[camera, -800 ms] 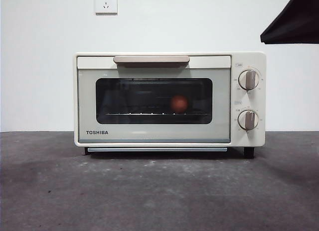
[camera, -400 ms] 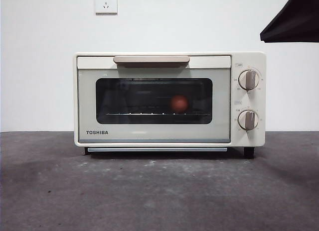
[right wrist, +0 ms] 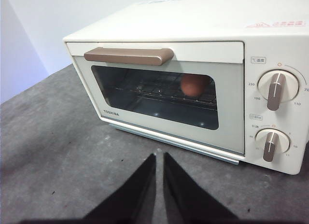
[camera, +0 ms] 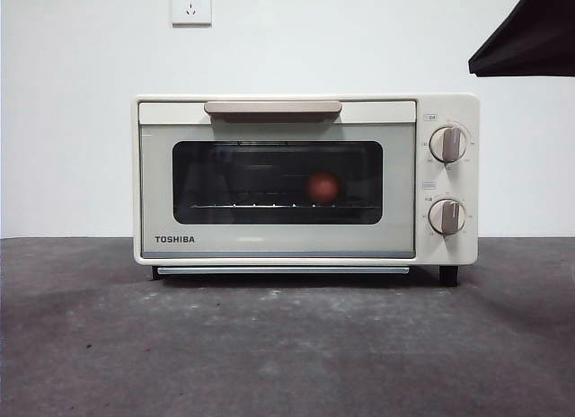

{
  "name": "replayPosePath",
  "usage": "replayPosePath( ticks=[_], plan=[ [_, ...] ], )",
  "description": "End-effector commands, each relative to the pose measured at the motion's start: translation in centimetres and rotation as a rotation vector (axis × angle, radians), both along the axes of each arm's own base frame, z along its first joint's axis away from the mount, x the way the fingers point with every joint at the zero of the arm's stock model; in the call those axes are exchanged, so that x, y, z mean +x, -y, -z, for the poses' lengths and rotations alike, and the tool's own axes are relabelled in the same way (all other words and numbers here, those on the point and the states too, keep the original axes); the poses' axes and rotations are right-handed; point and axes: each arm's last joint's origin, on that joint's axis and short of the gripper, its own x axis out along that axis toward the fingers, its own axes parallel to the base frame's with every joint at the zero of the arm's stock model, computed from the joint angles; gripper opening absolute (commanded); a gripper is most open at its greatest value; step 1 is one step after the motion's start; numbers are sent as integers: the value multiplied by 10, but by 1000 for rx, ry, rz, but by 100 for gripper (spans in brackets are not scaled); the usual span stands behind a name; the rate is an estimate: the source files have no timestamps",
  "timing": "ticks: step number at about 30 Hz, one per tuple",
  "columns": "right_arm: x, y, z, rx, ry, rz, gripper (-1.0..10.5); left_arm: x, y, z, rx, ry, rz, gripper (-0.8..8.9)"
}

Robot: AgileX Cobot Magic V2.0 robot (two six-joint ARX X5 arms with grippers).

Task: Eggoven

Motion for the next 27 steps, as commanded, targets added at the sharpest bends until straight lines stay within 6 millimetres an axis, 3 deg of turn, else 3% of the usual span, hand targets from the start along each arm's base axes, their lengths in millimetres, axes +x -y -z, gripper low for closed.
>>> replayPosePath(
  ticks=[1,5,13,22,27],
  plan=[
    [0,-1,-3,3,18,-7,3,0,-4,9,55,135,-58,8],
    [0,-1,-3,3,18,-7,3,3,-9,40,26,212,-186,8],
    [0,-1,-3,3,18,-7,3,7,-16,101,-25,136,-349,8],
    [0,-1,-3,2,17,-7,3,14,-17,139,-19,48,-381,8],
    [0,-1,-3,2,17,-7,3,13,-17,149,-8,-45,-383,8]
  ],
)
